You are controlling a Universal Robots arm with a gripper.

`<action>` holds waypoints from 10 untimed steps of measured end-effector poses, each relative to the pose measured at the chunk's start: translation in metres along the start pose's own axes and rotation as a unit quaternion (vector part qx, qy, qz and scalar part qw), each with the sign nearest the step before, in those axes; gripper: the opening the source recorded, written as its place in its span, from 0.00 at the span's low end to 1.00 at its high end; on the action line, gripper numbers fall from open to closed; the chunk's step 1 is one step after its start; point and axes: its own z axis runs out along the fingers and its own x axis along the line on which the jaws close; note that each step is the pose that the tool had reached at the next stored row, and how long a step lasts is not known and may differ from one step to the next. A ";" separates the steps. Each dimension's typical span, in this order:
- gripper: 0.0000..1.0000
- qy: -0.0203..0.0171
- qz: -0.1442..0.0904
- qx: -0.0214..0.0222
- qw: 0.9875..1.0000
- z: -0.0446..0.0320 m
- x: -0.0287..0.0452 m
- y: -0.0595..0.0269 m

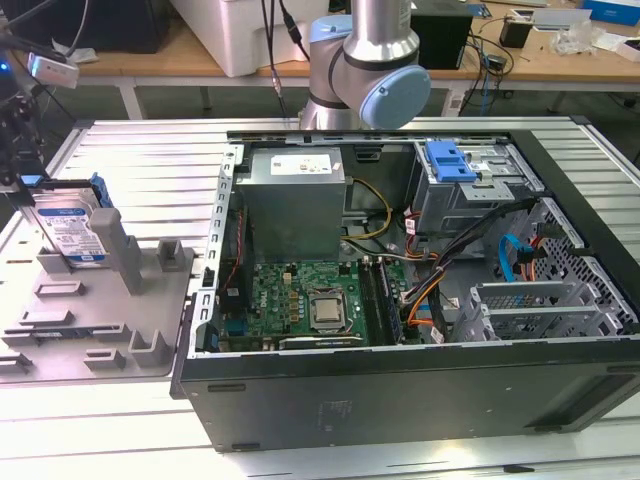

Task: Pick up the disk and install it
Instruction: 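Pick up the disk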

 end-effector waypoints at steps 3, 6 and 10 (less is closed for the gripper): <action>0.51 0.000 0.000 0.000 1.000 0.0016 -0.0002 0.0001; 0.51 0.000 0.000 0.000 1.000 0.0031 -0.0003 0.0001; 0.51 0.000 0.000 0.001 1.000 0.0054 -0.0005 0.0002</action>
